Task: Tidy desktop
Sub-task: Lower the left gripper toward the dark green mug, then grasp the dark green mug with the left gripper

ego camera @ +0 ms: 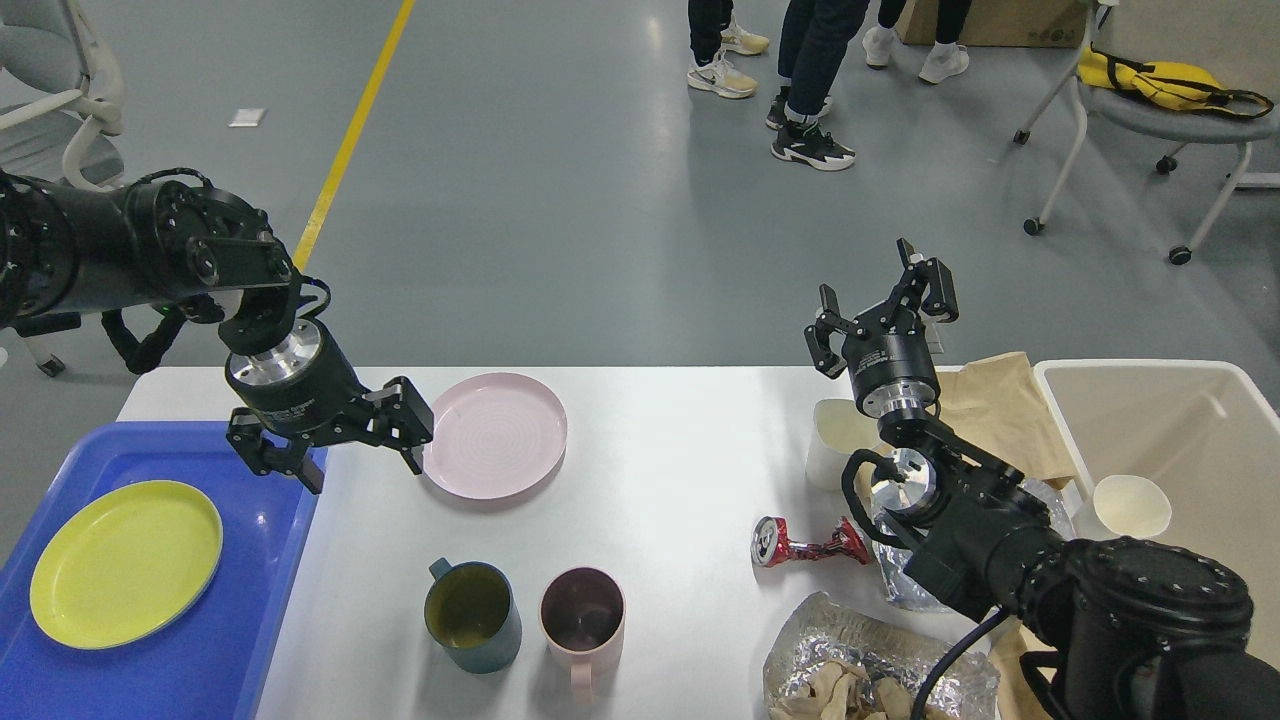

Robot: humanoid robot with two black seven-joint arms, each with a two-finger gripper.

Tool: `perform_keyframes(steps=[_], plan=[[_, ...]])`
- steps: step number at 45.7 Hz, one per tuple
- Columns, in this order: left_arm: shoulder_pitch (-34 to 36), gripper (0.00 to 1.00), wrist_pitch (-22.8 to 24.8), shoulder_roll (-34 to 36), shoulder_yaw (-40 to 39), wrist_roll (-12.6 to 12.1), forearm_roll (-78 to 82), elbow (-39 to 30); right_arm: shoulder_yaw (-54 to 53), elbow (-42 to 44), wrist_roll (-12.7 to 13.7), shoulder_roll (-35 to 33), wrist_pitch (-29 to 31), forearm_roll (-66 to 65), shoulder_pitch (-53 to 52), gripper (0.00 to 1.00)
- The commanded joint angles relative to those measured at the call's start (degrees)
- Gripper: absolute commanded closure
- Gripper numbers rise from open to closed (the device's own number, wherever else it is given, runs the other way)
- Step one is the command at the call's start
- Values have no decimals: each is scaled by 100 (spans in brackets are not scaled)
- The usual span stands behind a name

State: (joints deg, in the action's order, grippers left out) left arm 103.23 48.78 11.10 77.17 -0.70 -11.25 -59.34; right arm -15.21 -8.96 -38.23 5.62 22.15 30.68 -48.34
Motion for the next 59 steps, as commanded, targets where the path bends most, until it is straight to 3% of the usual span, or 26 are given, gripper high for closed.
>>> perform_keyframes(steps=[1, 12, 19, 26, 35, 38, 44, 49, 59], plan=[[-127, 4, 0, -3, -193, 0, 0, 2, 0, 0, -9, 0, 0, 0, 0, 0], [-145, 4, 105, 6, -237, 9, 9, -16, 0, 8, 0, 0, 0, 0, 0, 0], [-391, 4, 272, -82, -263, -123, 70, -7, 0, 8, 0, 0, 0, 0, 0, 0], [-435, 4, 184, -38, -729, -141, 79, 10, 0, 0, 0, 0, 0, 0, 0, 0], [-505, 4, 237, -126, -756, -185, 88, 10, 0, 8, 0, 0, 0, 0, 0, 0], [-637, 3, 289, -161, -738, -351, 105, 10, 0, 8, -9, 0, 0, 0, 0, 0], [-733, 3, 622, -495, -782, -1080, 316, 54, 0, 0, 0, 0, 0, 0, 0, 0], [-962, 3, 606, -566, -773, -1204, 430, 177, 0, 8, -9, 0, 0, 0, 0, 0], [-1164, 4, -395, -618, -738, -1380, 702, 142, 0, 0, 0, 0, 0, 0, 0, 0]])
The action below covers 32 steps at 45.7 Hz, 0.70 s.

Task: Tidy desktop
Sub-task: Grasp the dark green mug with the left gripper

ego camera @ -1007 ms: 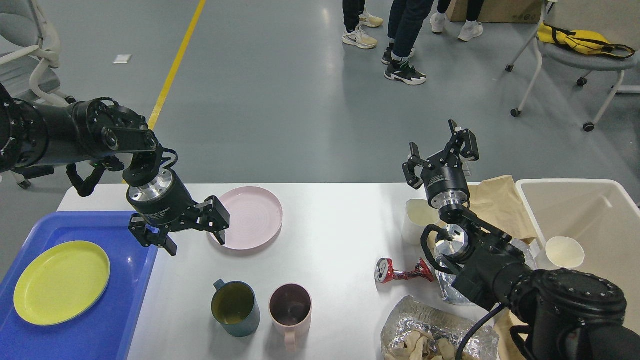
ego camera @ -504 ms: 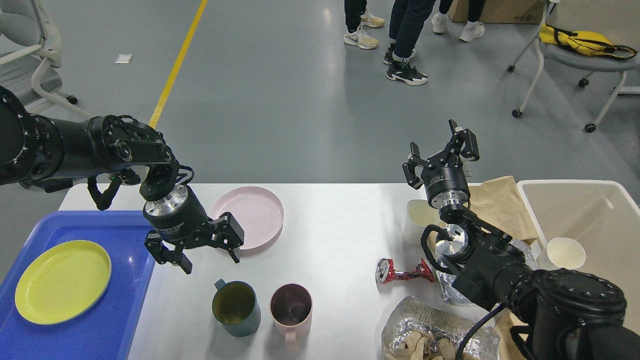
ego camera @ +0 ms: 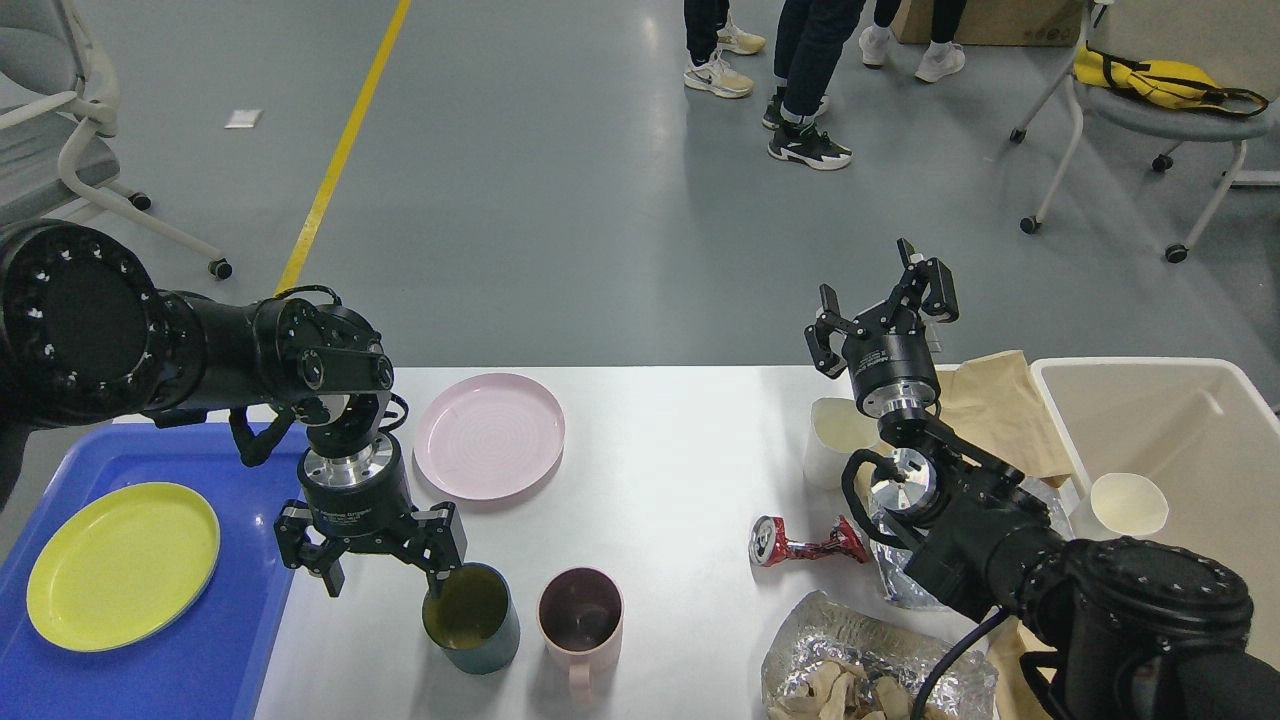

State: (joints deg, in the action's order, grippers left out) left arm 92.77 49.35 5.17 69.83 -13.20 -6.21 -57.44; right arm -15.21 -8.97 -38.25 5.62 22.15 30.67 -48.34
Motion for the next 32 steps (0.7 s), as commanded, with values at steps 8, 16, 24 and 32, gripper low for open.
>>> perform_keyframes(steps=[8, 16, 24, 32], plan=[[-276, 4, -1111, -25, -23, -139, 225, -48, 0, 0, -7, 0, 0, 0, 0, 0], [-400, 4, -1129, -86, -49, -139, 225, -118, 0, 0, 1, 0, 0, 0, 0, 0], [-426, 4, -1103, -113, -110, -139, 225, -136, 0, 9, 1, 0, 0, 0, 0, 0], [-330, 4, -796, -43, -93, -139, 234, -136, 0, 9, -7, 0, 0, 0, 0, 0]])
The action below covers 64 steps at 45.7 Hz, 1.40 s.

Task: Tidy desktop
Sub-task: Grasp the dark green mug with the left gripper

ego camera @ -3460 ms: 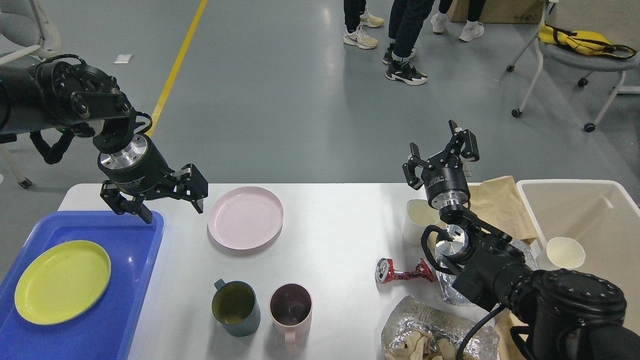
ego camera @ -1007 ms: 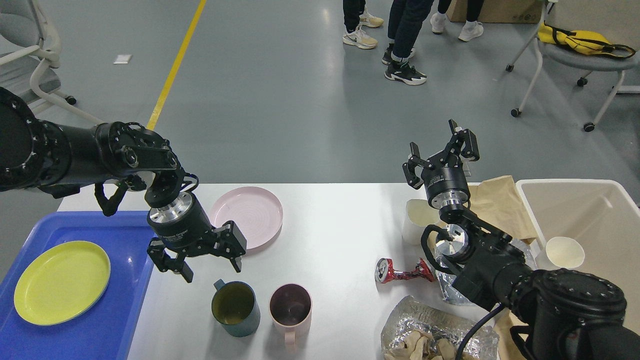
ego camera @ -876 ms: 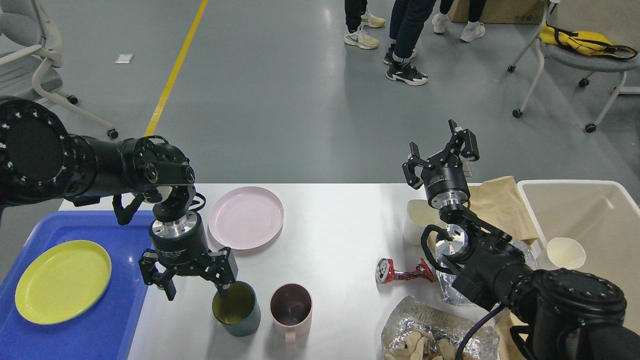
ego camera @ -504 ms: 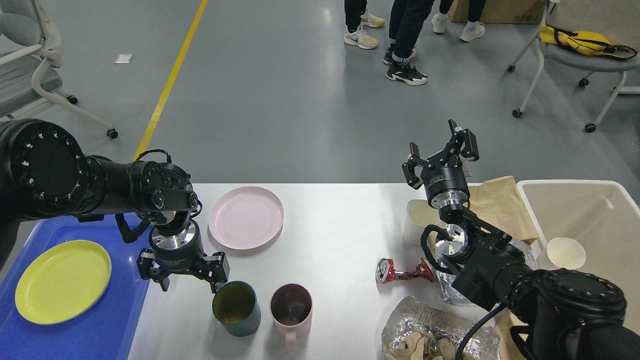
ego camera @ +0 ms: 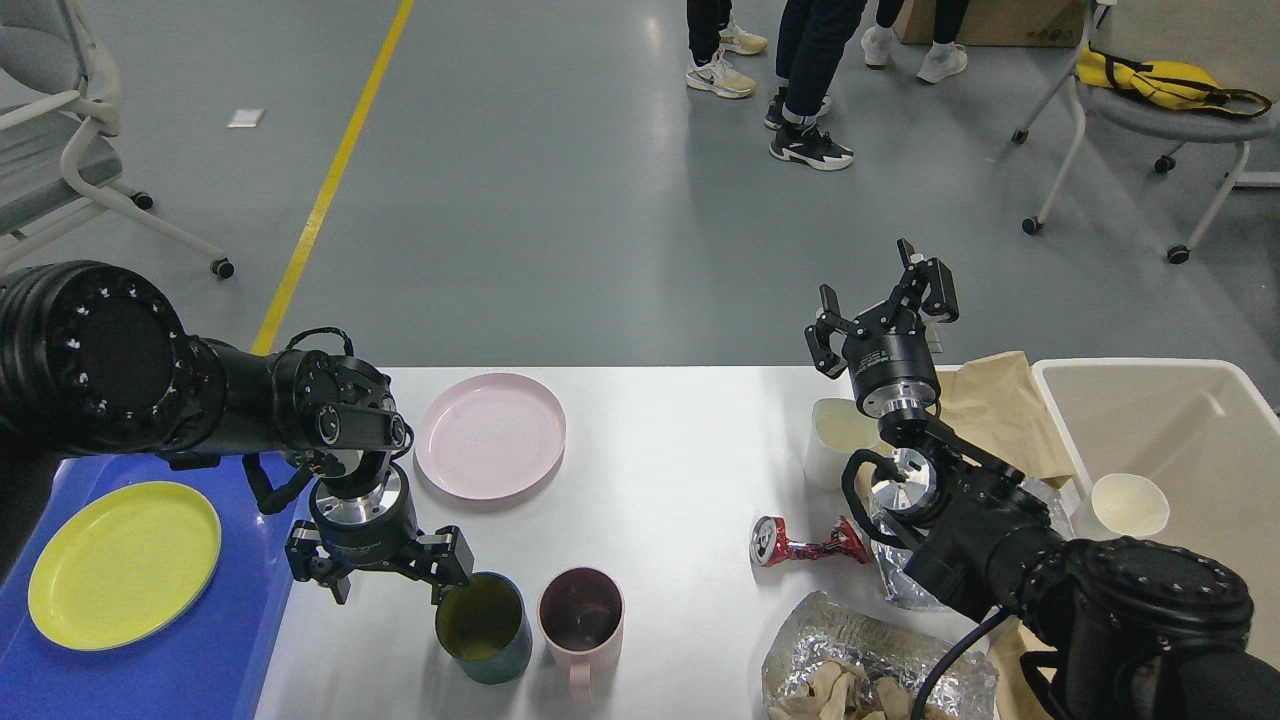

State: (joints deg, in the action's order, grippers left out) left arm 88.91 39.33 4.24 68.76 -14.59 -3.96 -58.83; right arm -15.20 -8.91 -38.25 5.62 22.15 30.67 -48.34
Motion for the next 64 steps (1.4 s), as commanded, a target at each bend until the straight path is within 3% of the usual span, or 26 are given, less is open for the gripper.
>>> perform_keyframes(steps=[1, 16, 24, 39, 47, 64], plan=[[65, 4, 242, 60, 24, 0, 9, 3, 0, 3, 1, 0, 0, 0, 0, 0], [294, 4, 593, 77, -3, 0, 97, -6, 0, -6, 1, 0, 0, 0, 0, 0], [268, 4, 558, -2, -231, -9, 106, -6, 0, -6, 1, 0, 0, 0, 0, 0], [171, 4, -197, -160, -416, -17, 114, -515, 0, -6, 1, 0, 0, 0, 0, 0], [4, 4, -347, -248, -407, -17, 132, -551, 0, -6, 1, 0, 0, 0, 0, 0], [-339, 6, -1269, -371, -442, -9, 123, -577, 0, -6, 1, 0, 0, 0, 0, 0]])
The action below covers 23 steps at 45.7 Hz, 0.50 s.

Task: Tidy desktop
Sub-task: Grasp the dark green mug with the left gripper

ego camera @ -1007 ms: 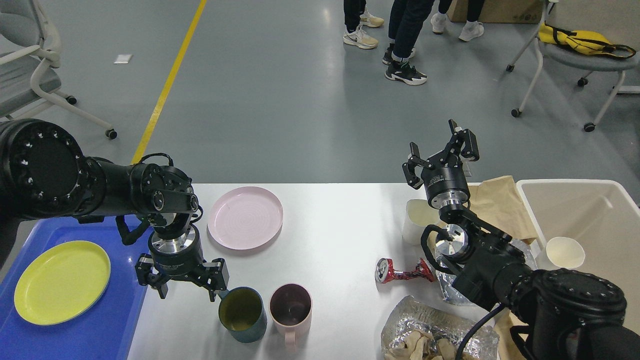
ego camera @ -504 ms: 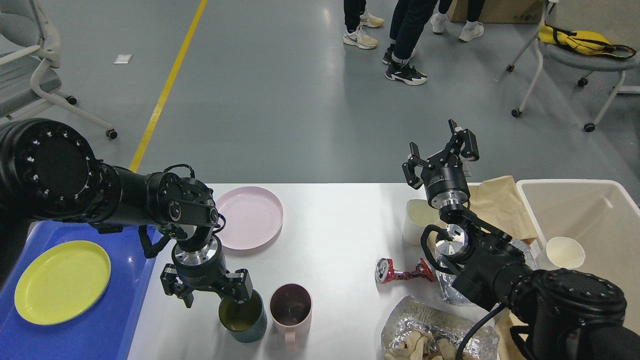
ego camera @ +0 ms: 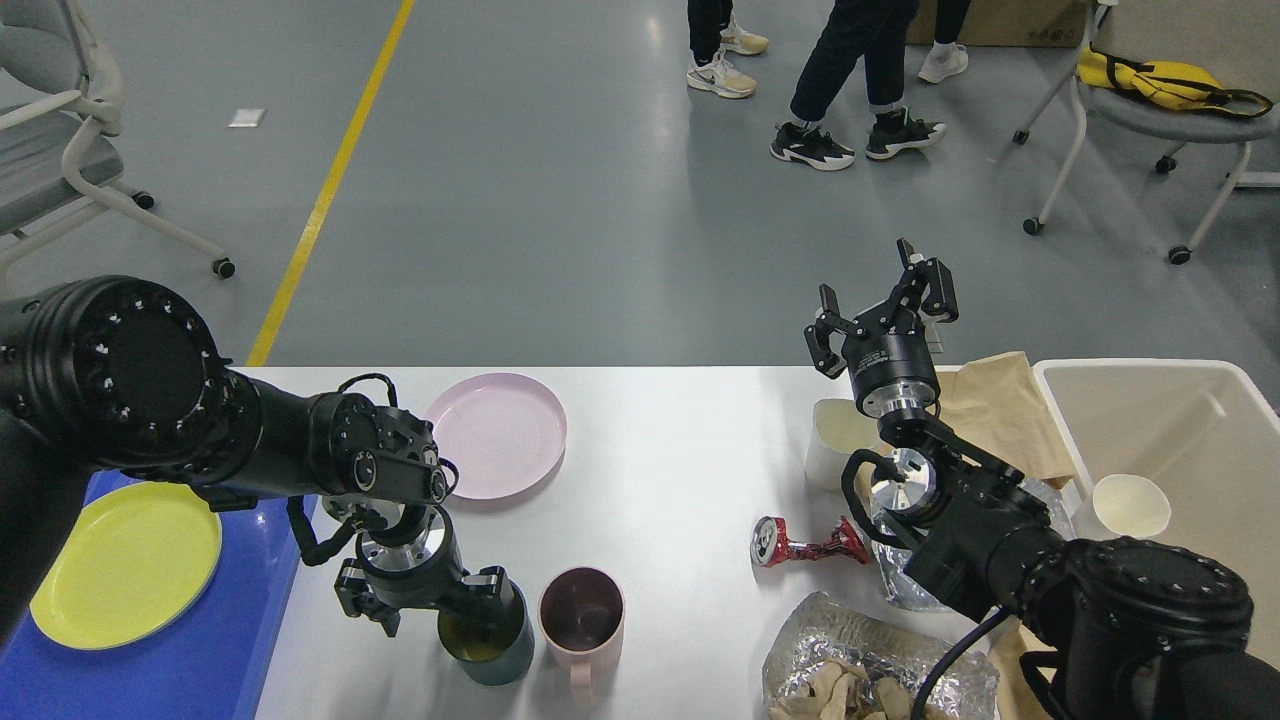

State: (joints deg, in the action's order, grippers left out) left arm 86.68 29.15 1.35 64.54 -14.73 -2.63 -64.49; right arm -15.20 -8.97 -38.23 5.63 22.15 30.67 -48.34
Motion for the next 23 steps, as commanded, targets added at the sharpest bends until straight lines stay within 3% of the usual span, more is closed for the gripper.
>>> perform_keyframes(steps=[1, 12, 23], plan=[[-134, 6, -287, -91, -29, 6, -9, -11, 0, 0, 0, 0, 0, 0, 0, 0], [-222, 9, -498, -143, -65, 6, -9, -72, 0, 0, 0, 0, 0, 0, 0, 0], [-283, 34, -666, -152, -47, 6, 0, -116, 0, 0, 0, 0, 0, 0, 0, 0]])
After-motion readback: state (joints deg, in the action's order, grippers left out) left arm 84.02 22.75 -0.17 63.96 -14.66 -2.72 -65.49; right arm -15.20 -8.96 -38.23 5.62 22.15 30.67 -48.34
